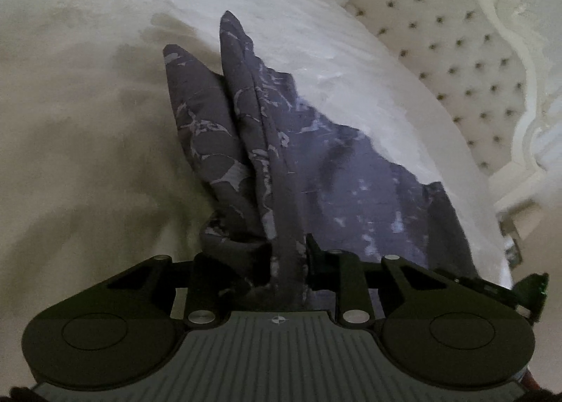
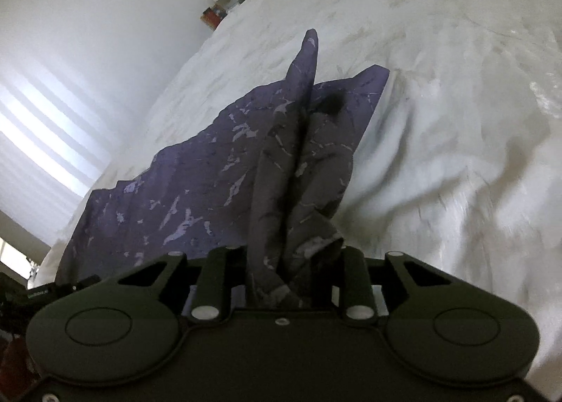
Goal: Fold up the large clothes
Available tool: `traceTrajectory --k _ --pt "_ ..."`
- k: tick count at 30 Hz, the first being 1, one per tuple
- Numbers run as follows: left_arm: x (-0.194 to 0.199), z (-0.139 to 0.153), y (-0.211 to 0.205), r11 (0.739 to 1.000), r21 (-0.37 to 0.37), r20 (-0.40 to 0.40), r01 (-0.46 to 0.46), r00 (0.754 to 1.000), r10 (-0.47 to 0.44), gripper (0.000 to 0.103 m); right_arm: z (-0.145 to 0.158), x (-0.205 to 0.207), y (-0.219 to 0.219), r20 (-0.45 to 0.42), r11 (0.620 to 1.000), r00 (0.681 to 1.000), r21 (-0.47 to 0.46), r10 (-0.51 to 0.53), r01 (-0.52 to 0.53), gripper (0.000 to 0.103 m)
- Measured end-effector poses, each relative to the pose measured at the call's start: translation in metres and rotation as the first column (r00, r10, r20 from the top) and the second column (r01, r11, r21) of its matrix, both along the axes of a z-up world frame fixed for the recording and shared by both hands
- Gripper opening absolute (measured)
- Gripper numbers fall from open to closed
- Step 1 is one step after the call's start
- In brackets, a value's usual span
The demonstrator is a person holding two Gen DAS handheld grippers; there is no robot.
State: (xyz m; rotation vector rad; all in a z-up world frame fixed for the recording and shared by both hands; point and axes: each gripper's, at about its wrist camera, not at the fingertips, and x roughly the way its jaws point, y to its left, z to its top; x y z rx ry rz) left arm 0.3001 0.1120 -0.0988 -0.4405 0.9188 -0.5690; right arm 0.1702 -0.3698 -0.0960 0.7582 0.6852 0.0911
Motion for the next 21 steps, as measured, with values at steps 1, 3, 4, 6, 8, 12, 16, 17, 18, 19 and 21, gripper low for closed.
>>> traceTrajectory --k 1,3,4,6,8,12,16,17,18,19,21 --pt "-0.008 0.002 0.002 1.0 -0.001 -0.006 0.01 1.0 -0.01 0.028 0.003 -0.007 0.001 -0.011 1.0 1.0 0.002 0.007 -0.007 0.036" --pt "-0.023 0.003 0.007 1.0 -0.001 -0.017 0.028 0.999 -0.028 0.028 0.006 -0.022 0.004 -0.04 1.0 0.999 0.009 0.017 -0.017 0.036" --pt "-0.033 0.003 0.01 0.999 0.001 -0.025 0.037 0.999 -0.037 0.028 0.006 -0.031 0.007 -0.061 1.0 0.998 0.013 0.025 -0.024 0.036" --pt "-0.047 0.0 0.017 0.999 0.001 -0.043 0.049 0.998 -0.049 0.028 0.008 -0.051 0.012 -0.094 0.999 0.995 0.014 0.046 -0.044 0.037" --pt "-0.064 -0.004 0.026 0.998 -0.002 -0.066 0.06 0.996 -0.06 0.028 0.008 -0.072 0.018 -0.117 0.998 0.991 0.016 0.07 -0.069 0.038" --pt "-0.092 -0.011 0.044 0.997 0.008 -0.096 0.08 0.992 -0.079 0.029 0.009 -0.114 0.032 -0.151 0.991 0.979 0.002 0.135 -0.137 0.042" --pt "-0.104 -0.021 0.051 0.993 0.103 -0.086 0.063 0.995 -0.055 0.042 0.007 -0.14 0.047 -0.182 0.978 0.964 -0.049 0.193 -0.205 0.056" --pt "-0.104 -0.025 0.051 0.989 0.139 -0.074 0.046 0.997 -0.036 0.051 0.005 -0.143 0.05 -0.193 0.974 0.961 -0.071 0.197 -0.214 0.064" --pt "-0.104 -0.03 0.05 0.986 0.165 -0.062 0.028 0.998 -0.018 0.06 0.003 -0.144 0.052 -0.203 0.972 0.959 -0.091 0.196 -0.218 0.072" --pt "-0.102 -0.034 0.048 0.984 0.178 -0.051 0.018 0.999 -0.009 0.063 0.001 -0.144 0.052 -0.207 0.972 0.96 -0.098 0.191 -0.215 0.074" --pt "-0.101 -0.042 0.043 0.981 0.196 -0.024 0.002 1.0 0.003 0.071 -0.003 -0.139 0.048 -0.203 0.976 0.963 -0.087 0.179 -0.2 0.078"
